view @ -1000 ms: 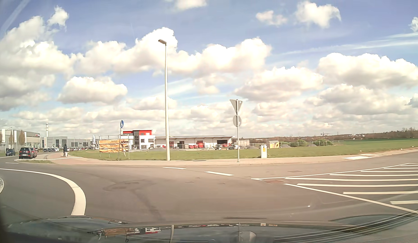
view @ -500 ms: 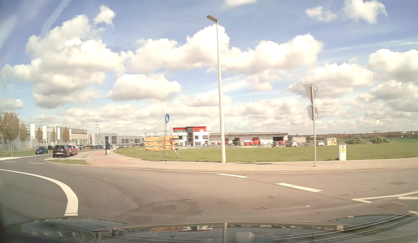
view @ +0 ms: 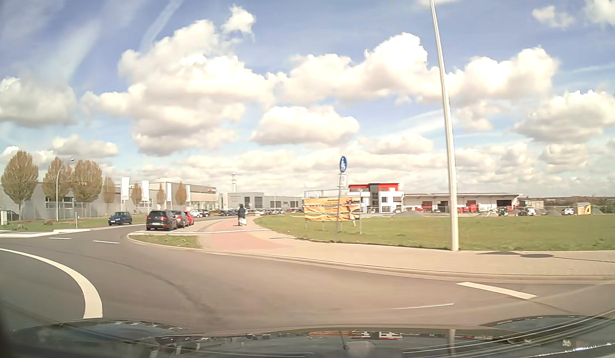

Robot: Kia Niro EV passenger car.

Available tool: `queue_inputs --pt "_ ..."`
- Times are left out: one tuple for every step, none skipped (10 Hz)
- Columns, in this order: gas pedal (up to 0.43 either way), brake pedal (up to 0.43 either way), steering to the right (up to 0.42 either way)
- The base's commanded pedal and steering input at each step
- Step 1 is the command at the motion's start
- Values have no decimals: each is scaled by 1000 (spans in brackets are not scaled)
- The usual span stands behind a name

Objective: Follow the waypoints while adhering to traffic rules and regulations

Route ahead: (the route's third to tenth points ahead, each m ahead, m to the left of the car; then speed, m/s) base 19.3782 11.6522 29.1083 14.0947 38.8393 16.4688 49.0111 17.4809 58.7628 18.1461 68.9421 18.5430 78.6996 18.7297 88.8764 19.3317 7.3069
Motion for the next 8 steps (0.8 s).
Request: queue_inputs --pt "157 0 -298" --pt "157 0 -298" --pt "150 0 -298" --pt "150 0 -297" --pt "150 0 -296" --pt "150 0 -290" --pt "150 0 -287" --pt "150 0 -287"
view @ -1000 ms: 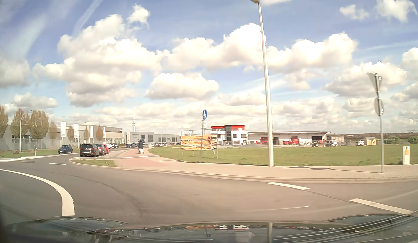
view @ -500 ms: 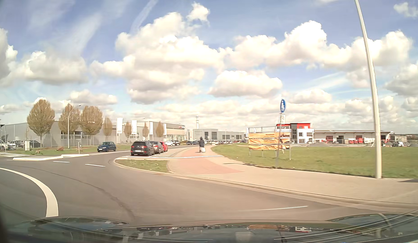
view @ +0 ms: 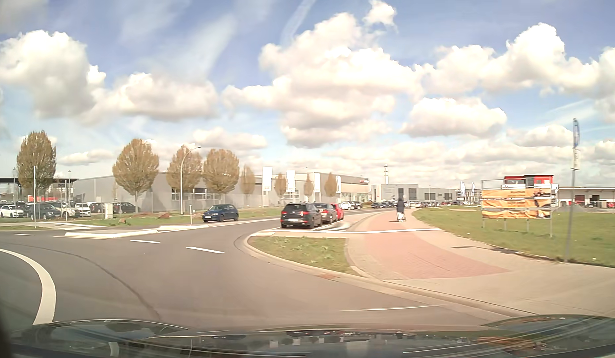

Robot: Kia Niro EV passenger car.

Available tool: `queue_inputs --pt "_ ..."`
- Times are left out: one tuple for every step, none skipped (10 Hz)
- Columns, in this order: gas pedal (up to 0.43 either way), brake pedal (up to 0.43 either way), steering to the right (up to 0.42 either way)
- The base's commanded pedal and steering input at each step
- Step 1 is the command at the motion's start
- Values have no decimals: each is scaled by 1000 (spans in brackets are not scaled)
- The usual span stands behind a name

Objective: Follow the waypoints while adhering to traffic rules and regulations

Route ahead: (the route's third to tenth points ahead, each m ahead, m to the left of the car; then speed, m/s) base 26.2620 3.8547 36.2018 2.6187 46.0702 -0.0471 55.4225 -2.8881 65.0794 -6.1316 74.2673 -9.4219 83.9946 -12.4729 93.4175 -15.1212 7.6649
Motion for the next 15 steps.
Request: queue_inputs --pt "150 0 -285" --pt "138 0 -276" --pt "138 0 -262" --pt "138 0 -252" --pt "138 0 -232" --pt "130 0 -188" --pt "130 0 -144" --pt "130 0 -95" --pt "130 0 -60" --pt "130 0 -31" --pt "130 0 11" --pt "130 0 46" --pt "130 0 63" --pt "130 0 86" --pt "130 0 106"
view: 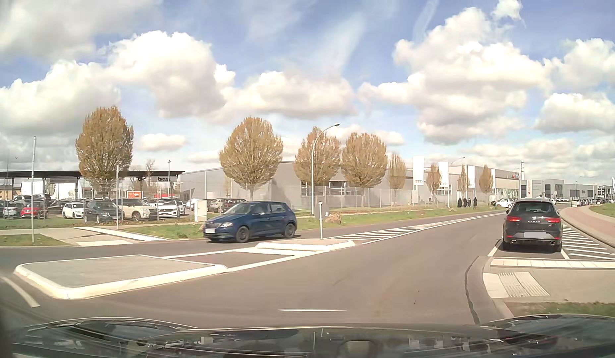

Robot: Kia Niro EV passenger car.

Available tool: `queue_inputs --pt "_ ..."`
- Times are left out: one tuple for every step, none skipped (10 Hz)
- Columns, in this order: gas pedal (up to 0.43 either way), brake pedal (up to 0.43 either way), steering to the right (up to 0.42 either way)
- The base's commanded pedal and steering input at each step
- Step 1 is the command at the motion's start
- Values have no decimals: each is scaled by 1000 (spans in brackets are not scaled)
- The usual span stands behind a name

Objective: Follow the waypoints while adhering to traffic rules and regulations

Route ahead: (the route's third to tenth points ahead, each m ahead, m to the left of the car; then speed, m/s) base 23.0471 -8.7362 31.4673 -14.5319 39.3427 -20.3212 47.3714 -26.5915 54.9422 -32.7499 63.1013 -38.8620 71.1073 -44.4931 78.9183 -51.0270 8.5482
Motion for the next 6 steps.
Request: queue_inputs --pt "130 0 123" --pt "130 0 134" --pt "138 0 144" --pt "138 0 150" --pt "138 0 154" --pt "138 0 155"
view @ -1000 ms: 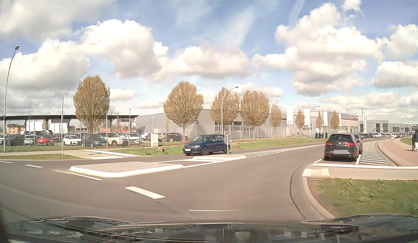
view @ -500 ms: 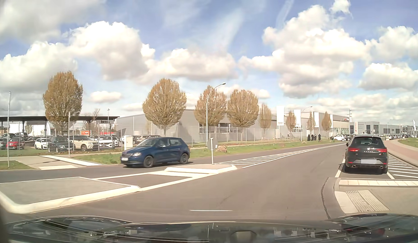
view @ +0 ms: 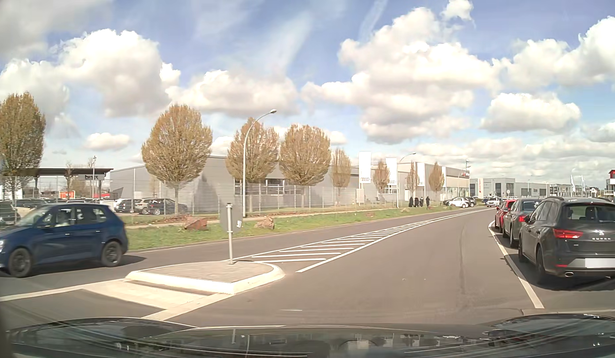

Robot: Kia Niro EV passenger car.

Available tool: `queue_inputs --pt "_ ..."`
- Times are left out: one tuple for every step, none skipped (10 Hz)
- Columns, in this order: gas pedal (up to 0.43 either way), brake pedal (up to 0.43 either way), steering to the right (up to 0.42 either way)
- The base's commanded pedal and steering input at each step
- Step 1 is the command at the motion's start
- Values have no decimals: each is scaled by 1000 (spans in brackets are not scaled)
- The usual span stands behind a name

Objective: Follow the waypoints while adhering to traffic rules and regulations

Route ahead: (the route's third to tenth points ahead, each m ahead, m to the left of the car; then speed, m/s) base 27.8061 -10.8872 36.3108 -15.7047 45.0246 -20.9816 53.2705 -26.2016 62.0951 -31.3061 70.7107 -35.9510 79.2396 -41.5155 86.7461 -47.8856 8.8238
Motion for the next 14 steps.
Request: queue_inputs --pt "138 0 154" --pt "138 0 152" --pt "138 0 150" --pt "138 0 147" --pt "138 0 140" --pt "150 0 132" --pt "150 0 126" --pt "150 0 116" --pt "157 0 109" --pt "157 0 97" --pt "157 0 85" --pt "169 0 72" --pt "169 0 64" --pt "169 0 57"
